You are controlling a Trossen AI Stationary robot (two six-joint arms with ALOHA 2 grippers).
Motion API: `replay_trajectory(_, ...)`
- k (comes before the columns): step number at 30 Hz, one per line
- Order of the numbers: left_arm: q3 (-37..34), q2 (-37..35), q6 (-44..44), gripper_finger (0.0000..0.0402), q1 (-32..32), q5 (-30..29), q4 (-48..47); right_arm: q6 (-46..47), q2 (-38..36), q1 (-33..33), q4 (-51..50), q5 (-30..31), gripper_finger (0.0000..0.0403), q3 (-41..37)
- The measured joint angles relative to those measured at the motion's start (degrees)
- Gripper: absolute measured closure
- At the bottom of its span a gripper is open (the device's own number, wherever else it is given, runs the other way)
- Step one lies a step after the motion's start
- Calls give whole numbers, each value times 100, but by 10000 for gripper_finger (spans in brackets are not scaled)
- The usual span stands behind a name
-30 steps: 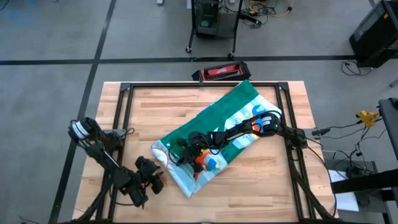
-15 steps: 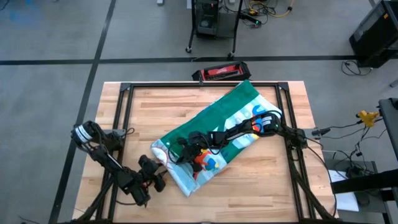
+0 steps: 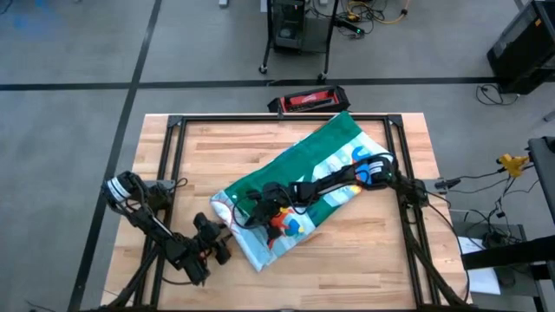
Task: Roll towel
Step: Roll the multi-color dinosaur print towel
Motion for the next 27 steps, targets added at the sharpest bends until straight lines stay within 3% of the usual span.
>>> replay_trajectory(5,-54,-2,-55,233,0,-23,-13,-301,-236,-2,-322,-29,372,4)
replay_trajectory(13,-47,-2,-85,243,0,-44,-37,-625,-68,-219,152,-140,301,3)
replay_trajectory(19,-32,-5,11,234,2,-45,-52,-333,195,-382,444,-788,297,2)
replay_trajectory(27,-45,-471,180,224,2,-164,-424,-273,366,-391,327,-786,289,-2)
